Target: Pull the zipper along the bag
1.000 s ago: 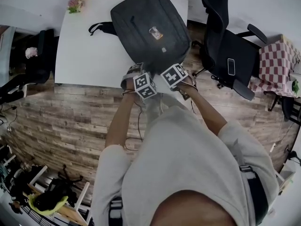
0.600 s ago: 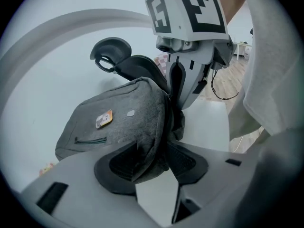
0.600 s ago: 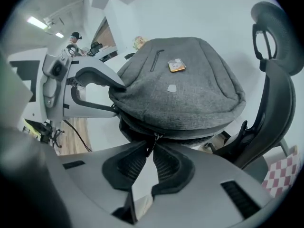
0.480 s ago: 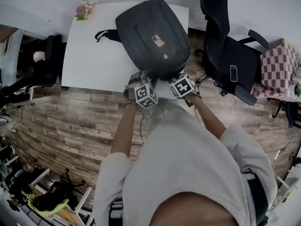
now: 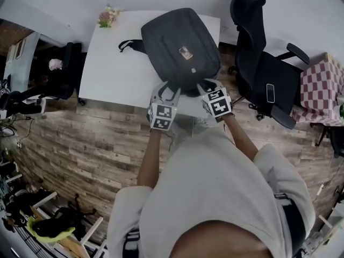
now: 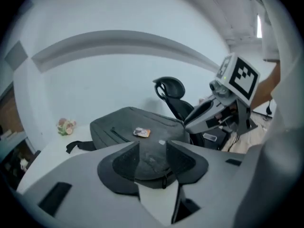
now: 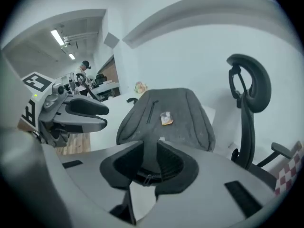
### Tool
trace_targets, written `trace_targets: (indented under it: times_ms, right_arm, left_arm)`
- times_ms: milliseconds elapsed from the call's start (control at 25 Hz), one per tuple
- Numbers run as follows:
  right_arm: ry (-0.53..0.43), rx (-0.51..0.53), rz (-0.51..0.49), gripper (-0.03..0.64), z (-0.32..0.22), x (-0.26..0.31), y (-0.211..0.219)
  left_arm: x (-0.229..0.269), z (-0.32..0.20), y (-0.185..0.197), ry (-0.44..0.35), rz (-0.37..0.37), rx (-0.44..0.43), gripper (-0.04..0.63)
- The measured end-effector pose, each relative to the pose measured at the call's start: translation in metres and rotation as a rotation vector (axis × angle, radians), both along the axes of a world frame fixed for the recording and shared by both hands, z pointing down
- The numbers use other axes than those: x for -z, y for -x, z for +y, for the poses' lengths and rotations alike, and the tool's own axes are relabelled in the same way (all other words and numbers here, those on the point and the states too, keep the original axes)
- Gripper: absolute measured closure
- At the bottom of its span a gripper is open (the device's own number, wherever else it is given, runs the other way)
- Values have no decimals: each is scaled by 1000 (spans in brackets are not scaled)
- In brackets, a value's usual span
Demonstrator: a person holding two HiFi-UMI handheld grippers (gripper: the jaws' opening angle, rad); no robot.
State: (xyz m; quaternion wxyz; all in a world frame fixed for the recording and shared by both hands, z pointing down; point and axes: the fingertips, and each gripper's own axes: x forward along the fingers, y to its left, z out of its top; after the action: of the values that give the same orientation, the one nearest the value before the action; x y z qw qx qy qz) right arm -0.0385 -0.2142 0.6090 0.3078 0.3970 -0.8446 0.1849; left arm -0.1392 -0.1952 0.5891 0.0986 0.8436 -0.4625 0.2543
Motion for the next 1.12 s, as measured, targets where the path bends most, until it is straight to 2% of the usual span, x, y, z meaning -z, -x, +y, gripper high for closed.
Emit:
trace_targets:
  times_ms: [160, 280, 440, 560, 1120]
  right_arm:
    - [-145, -24, -61, 568, -23, 50, 6]
    - [-219, -25, -97, 580, -34, 86, 13]
    - [-323, -24, -147, 603, -51, 131, 21]
    - [-368, 2, -172, 603, -55, 155, 30]
    - [-400, 42, -199, 603, -64, 164, 46]
  left_arm:
    - [49, -14, 21, -85, 155, 128, 470]
    - [76, -21, 38, -144, 200, 189, 516]
    - [109, -30, 59, -221, 213, 245, 554]
    - [125, -32, 71, -255, 220, 278, 569]
    - [136, -36, 91, -293, 207, 352, 569]
